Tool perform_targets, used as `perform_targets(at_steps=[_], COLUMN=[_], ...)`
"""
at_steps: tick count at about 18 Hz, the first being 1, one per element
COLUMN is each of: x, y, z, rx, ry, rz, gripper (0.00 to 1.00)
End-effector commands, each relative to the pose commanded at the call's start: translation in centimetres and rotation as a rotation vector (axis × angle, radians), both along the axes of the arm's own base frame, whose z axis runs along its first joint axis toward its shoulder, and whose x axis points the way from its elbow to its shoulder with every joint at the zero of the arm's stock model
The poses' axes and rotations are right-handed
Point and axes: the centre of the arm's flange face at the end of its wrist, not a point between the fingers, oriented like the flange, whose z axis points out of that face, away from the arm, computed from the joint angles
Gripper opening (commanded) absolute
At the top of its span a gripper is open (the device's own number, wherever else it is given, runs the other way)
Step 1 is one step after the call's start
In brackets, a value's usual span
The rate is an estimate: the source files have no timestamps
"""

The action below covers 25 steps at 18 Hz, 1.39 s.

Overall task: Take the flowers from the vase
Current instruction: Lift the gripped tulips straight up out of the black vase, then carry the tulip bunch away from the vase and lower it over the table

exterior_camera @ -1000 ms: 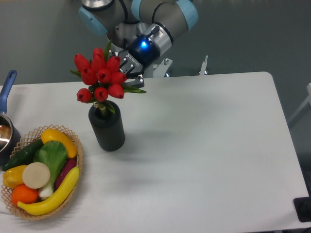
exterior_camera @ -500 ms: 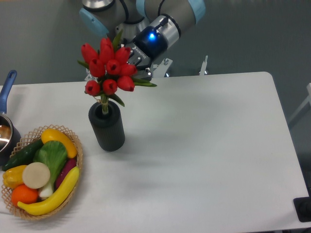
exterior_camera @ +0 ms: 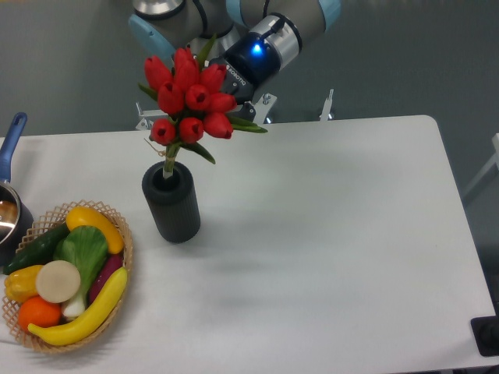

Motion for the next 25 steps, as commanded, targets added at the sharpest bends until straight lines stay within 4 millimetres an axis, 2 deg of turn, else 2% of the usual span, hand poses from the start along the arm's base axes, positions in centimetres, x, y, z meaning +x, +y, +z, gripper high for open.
perform_targets(at_steps=[5, 13, 19, 25], x=[-0.5, -3.1, -6.0, -9.3], y=[-0.2, -1.5, -3.5, -4.2], z=[0.6, 1.9, 2.2, 2.7], rx=[0.006, 0.01, 0.009, -0.031], ry=[0.009, 0.048, 0.072, 0.13], rz=[0.008, 0.06, 0.128, 0.181], gripper=[0.12, 0.12, 0.14, 0.15])
